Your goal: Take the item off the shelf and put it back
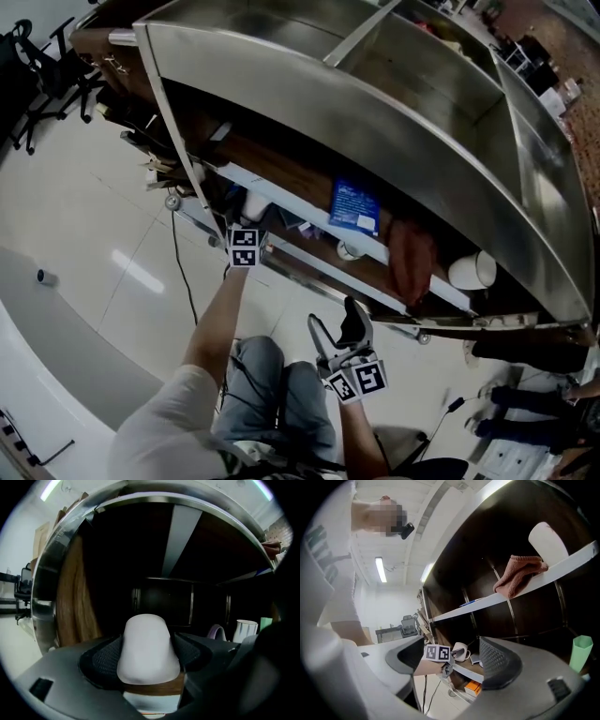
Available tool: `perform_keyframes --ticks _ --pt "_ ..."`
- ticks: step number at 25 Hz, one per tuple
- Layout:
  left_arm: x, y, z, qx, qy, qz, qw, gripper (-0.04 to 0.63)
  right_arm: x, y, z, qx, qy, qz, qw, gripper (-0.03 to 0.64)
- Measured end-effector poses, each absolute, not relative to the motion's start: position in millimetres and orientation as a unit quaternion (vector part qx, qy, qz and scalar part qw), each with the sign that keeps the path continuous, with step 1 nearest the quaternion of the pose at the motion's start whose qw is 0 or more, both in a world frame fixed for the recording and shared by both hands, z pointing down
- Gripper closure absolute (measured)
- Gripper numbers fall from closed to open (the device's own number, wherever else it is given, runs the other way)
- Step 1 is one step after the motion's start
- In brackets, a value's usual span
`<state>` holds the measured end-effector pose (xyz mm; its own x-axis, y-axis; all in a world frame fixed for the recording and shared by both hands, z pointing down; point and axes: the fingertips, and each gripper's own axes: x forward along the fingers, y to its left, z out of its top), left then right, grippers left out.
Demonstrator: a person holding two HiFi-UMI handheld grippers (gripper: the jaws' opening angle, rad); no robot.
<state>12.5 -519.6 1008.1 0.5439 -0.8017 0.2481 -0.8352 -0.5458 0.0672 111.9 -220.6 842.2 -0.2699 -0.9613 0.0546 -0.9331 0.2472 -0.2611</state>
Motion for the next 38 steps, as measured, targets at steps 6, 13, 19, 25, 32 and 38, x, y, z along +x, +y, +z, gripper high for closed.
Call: perform_keyframes --ticks 6,13,19,25,32,38 --pt "10 -497 1019 0.874 -0.461 0.133 0.075 0.252 106 -204 831 -0.607 0.782 -0.131 0.050 0.239" --pt "5 -479 1027 0.871 -0.433 0.173 0.155 0.211 106 -187 811 -0.616 0.774 -0.147 0.033 0.239" --pt "-24 -402 908 0.877 -0.417 0.188 0.150 0.198 104 -166 720 -0.618 0.766 -0.175 0.028 0.239" --pt "-48 -330 742 0.894 -0.402 0.153 0.125 0.199 122 -169 593 -0.628 0.761 -0.150 0.061 0.239" --pt "-30 -255 536 0.937 -0.336 0.089 0.021 0.204 159 -165 483 -0.656 0.741 -0.093 0.110 0.239" --pt "-10 -237 442 0.948 -0.313 0.027 -0.041 0.201 189 -147 416 -0.705 0.707 0.012 0.060 0.239"
